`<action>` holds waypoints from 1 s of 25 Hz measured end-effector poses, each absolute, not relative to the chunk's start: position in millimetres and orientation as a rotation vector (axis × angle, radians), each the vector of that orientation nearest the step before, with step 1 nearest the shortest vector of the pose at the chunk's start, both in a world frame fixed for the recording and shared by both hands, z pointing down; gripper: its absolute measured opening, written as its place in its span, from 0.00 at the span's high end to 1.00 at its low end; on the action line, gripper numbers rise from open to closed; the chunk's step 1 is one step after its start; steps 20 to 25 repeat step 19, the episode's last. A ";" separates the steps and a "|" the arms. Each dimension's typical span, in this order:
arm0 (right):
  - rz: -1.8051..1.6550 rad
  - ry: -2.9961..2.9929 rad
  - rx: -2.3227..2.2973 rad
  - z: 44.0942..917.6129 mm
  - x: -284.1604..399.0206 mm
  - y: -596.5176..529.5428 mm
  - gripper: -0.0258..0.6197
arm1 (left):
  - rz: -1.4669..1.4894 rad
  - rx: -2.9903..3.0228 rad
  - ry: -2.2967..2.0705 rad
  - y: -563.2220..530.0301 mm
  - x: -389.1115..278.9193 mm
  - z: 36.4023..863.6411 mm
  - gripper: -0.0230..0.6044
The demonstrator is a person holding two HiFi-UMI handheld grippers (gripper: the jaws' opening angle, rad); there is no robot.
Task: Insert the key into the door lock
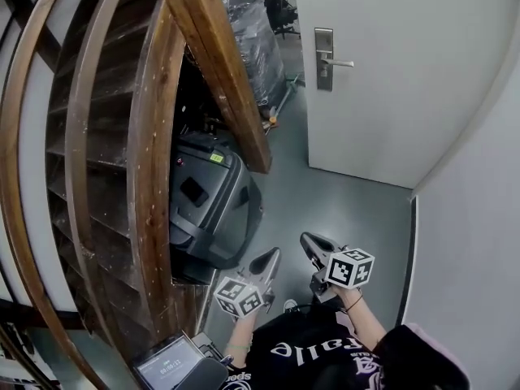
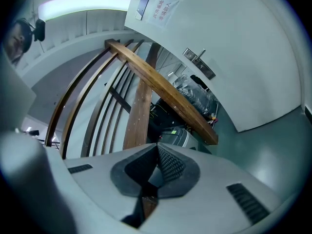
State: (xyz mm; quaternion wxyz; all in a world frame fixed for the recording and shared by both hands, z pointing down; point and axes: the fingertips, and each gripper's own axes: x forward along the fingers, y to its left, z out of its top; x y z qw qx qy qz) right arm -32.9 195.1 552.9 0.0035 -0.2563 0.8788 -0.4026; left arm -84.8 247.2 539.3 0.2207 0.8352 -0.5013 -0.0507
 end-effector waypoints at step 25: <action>-1.230 2.684 -0.949 549.7 -11.9 283.9 0.93 | -0.151 2.358 -1.301 328.0 -80.1 537.4 0.96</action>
